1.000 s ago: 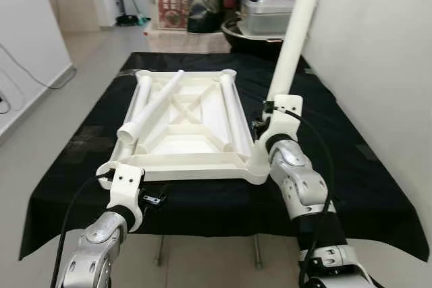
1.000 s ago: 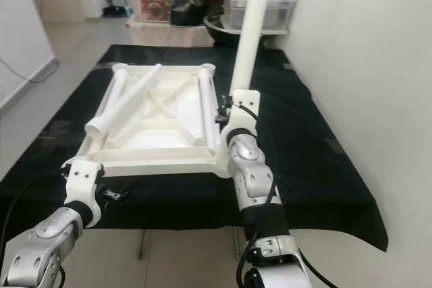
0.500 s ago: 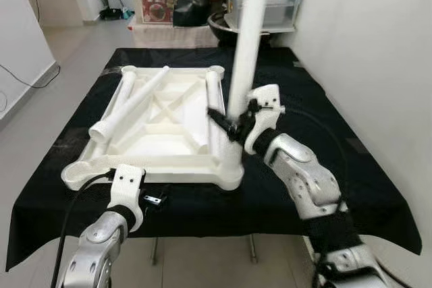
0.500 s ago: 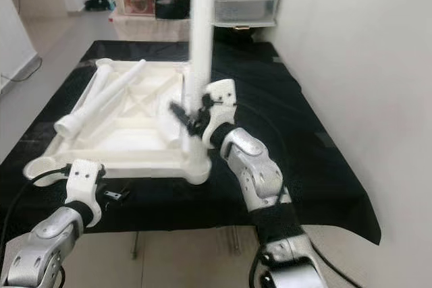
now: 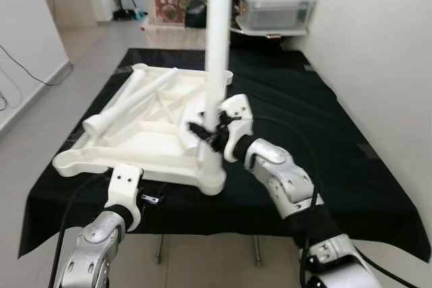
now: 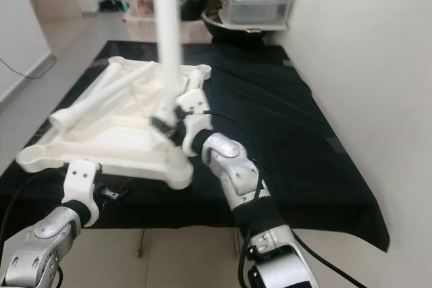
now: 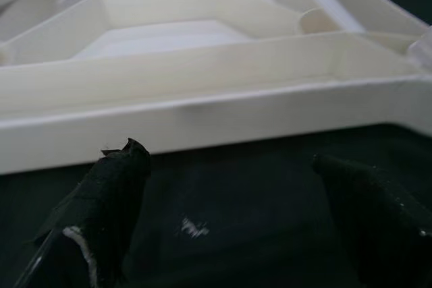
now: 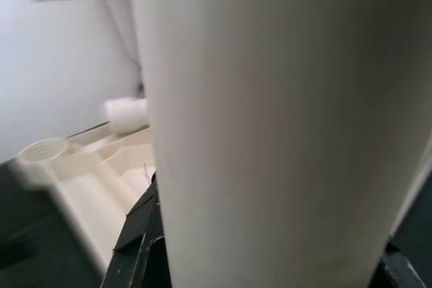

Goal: Building children table

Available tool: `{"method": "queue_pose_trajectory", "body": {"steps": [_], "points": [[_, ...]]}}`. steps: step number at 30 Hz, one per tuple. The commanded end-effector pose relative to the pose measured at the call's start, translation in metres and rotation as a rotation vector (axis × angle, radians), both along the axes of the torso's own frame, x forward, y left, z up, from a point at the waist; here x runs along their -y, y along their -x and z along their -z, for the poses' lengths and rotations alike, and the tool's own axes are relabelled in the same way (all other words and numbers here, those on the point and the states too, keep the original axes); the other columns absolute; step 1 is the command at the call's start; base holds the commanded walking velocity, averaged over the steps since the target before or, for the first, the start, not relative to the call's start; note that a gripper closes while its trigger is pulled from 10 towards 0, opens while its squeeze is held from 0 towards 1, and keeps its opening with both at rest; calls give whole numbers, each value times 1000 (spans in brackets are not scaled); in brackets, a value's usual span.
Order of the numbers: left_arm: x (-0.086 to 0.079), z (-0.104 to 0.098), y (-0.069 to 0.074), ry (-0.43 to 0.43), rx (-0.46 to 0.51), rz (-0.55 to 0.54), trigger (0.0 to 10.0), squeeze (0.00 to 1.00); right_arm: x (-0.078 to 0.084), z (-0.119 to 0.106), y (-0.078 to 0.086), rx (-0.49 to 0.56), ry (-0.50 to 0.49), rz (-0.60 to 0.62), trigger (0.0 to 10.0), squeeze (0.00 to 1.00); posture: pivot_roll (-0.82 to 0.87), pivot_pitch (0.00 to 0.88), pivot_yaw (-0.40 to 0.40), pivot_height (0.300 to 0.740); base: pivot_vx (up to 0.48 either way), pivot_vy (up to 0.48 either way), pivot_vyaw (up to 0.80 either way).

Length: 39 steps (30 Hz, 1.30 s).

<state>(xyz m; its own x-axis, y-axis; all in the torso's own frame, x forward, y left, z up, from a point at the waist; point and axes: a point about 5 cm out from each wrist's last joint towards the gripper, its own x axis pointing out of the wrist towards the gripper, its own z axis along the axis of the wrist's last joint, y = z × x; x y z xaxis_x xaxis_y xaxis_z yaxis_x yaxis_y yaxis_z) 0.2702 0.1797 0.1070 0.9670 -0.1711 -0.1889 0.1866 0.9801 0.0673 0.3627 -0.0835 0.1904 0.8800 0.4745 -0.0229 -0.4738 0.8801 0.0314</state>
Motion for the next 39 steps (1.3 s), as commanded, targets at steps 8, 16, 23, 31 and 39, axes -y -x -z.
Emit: {"method": "queue_pose_trajectory", "body": {"steps": [8, 16, 23, 31, 39], "points": [[4, 2, 0, 0, -5, 11, 10000, 0, 36, 32, 6, -167, 30, 488, 10000, 0, 98, 0, -39, 740, 0, 0, 0], [5, 4, 0, 2, -13, 14, 10000, 0, -10, -10, 14, 9, -114, 111, 10000, 0, 87, 0, -40, 740, 0, 0, 0], [5, 4, 0, 6, -10, 14, 10000, 0, -26, -31, 41, 102, -140, -400, 10000, 0, 85, 0, -42, 740, 0, 0, 0], [3, 4, -1, 3, -7, 1, 10000, 0, -37, -14, 65, 117, 11, -686, 9490, 0, 99, 0, -54, 740, 0, 0, 0], [-1, 5, 2, -5, -12, -9, 10000, 0, 8, 15, 0, -96, 45, 106, 0, 0, 103, 0, -53, 740, 0, 0, 0]]}}
